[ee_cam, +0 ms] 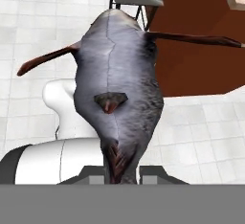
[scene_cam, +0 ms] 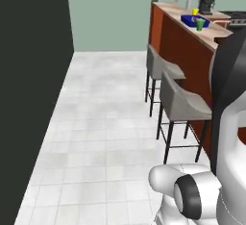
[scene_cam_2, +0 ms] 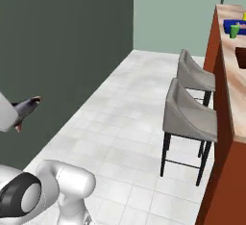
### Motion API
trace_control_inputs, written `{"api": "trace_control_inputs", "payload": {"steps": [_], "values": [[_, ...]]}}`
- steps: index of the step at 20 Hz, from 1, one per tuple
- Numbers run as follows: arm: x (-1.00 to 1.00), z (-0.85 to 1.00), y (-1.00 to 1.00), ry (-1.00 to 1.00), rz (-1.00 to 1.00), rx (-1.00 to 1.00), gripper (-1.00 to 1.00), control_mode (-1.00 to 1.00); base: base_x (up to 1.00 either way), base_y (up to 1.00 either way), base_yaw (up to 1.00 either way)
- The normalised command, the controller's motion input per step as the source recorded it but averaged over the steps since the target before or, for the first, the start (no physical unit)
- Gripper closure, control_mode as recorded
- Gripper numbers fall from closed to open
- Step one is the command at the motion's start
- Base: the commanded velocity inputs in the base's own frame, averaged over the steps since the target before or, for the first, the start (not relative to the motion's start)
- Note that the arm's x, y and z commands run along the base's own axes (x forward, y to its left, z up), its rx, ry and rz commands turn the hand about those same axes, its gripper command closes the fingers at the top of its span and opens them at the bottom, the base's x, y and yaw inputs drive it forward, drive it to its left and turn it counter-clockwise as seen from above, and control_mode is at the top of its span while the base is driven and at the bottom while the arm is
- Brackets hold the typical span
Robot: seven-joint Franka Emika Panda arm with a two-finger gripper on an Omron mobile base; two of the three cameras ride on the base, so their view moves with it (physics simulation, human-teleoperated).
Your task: Gather the sweet potato and avocado from the fridge and place them on a tray on the dining counter. Then gather the steak and fish from the fridge and place them on the other tray.
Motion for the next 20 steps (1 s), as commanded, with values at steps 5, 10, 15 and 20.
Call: {"api": "trace_control_inputs", "payload": {"steps": [5,10,15,20], "values": [[0.0,0.0,0.0,0.0,0.0,0.0,1.0,1.0,1.0,0.44,-0.43],[0.0,0.0,0.0,0.0,0.0,0.0,1.0,1.0,1.0,0.5,-0.42],[0.0,0.0,0.0,0.0,0.0,0.0,1.0,1.0,0.92,0.63,-0.41],[0.0,0.0,0.0,0.0,0.0,0.0,1.0,1.0,0.84,0.71,-0.38]]}}
